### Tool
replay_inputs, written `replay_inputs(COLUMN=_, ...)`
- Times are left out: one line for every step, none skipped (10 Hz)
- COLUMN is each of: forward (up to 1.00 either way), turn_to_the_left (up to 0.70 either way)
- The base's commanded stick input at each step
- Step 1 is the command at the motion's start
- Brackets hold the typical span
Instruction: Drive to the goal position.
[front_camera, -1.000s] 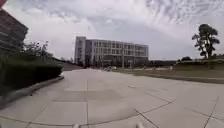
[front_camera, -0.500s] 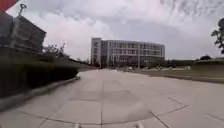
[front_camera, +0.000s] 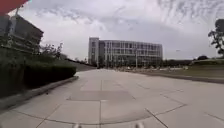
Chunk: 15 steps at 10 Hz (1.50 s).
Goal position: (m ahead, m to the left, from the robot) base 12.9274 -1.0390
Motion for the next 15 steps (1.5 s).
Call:
replay_inputs(forward=0.0, turn_to_the_left=0.0)
replay_inputs(forward=0.0, turn_to_the_left=0.0)
replay_inputs(forward=0.0, turn_to_the_left=0.0)
replay_inputs(forward=0.0, turn_to_the_left=0.01)
replay_inputs(forward=0.0, turn_to_the_left=0.21)
replay_inputs(forward=0.0, turn_to_the_left=0.38)
replay_inputs(forward=0.0, turn_to_the_left=0.45)
replay_inputs(forward=0.0, turn_to_the_left=0.45)
replay_inputs(forward=0.0, turn_to_the_left=0.37)
replay_inputs(forward=0.0, turn_to_the_left=0.15)
replay_inputs(forward=0.0, turn_to_the_left=0.0)
replay_inputs(forward=0.0, turn_to_the_left=0.0)
replay_inputs(forward=0.0, turn_to_the_left=0.0)
replay_inputs(forward=0.0, turn_to_the_left=0.0)
replay_inputs(forward=0.0, turn_to_the_left=0.0)
